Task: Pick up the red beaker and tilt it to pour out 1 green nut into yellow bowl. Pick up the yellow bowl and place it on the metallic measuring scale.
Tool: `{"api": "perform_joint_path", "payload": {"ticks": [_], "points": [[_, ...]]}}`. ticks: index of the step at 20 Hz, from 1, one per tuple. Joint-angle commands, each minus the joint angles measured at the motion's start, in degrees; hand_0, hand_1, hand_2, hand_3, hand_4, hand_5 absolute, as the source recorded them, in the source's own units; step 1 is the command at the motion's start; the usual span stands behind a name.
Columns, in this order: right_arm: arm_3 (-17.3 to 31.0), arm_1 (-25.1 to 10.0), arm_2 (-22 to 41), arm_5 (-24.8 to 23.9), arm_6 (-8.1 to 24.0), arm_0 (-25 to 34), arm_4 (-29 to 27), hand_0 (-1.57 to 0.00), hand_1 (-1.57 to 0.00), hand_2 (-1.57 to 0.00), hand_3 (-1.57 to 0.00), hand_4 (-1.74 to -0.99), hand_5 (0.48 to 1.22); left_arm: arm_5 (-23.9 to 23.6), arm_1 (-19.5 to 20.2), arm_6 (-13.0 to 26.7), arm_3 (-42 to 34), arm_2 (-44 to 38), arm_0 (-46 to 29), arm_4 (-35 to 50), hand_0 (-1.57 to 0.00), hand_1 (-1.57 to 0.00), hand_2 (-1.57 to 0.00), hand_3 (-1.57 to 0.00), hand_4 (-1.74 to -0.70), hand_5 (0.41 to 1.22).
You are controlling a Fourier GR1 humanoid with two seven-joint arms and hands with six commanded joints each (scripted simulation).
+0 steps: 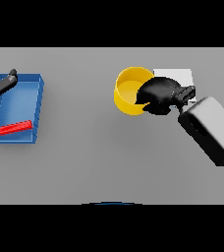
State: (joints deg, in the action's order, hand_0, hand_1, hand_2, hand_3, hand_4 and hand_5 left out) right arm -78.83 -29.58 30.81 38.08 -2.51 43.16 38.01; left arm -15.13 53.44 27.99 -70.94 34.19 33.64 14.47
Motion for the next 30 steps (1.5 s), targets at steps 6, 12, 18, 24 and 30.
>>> {"api": "perform_joint_path", "payload": {"ticks": [6, 12, 18, 24, 30], "points": [[6.94, -3.65, -2.08, -4.86, -1.80, 3.50, 1.02, -1.57, -1.57, -1.57, -1.26, -1.719, 1.221, -0.45, 0.80, 1.64, -1.24, 0.19, -0.46, -0.27, 0.00, 0.00, 0.00, 0.00, -0.80, 0.734], [18.31, -4.58, -4.17, -9.19, -2.39, 5.38, 0.54, -1.57, -1.57, -1.57, -1.19, -1.720, 1.221, -1.48, 1.45, 3.96, -3.60, 0.41, -1.46, -0.10, 0.00, 0.00, 0.00, 0.00, -0.83, 0.765], [30.17, -4.09, -4.50, -14.60, -5.04, 7.55, 1.58, -1.57, -1.57, -1.57, -1.23, -1.722, 1.221, -1.53, 1.73, 4.94, -3.31, 0.28, -1.72, -0.04, 0.00, 0.00, 0.00, 0.00, -0.82, 0.763], [40.68, -1.53, -3.41, -20.38, -8.24, 9.18, 2.64, -1.57, -1.56, -1.57, -1.43, -1.725, 1.221, -0.73, 1.69, 5.27, -2.28, 0.55, -0.98, -0.49, 0.00, 0.00, 0.00, 0.00, -0.80, 0.743], [48.11, 0.81, -2.76, -23.82, -9.47, 10.67, 2.68, -1.57, -1.46, -1.57, -1.50, -1.724, 1.221, -1.30, 1.34, 5.05, -3.30, 0.23, -0.67, -0.06, 0.00, 0.00, 0.00, 0.00, -0.81, 0.734]]}}
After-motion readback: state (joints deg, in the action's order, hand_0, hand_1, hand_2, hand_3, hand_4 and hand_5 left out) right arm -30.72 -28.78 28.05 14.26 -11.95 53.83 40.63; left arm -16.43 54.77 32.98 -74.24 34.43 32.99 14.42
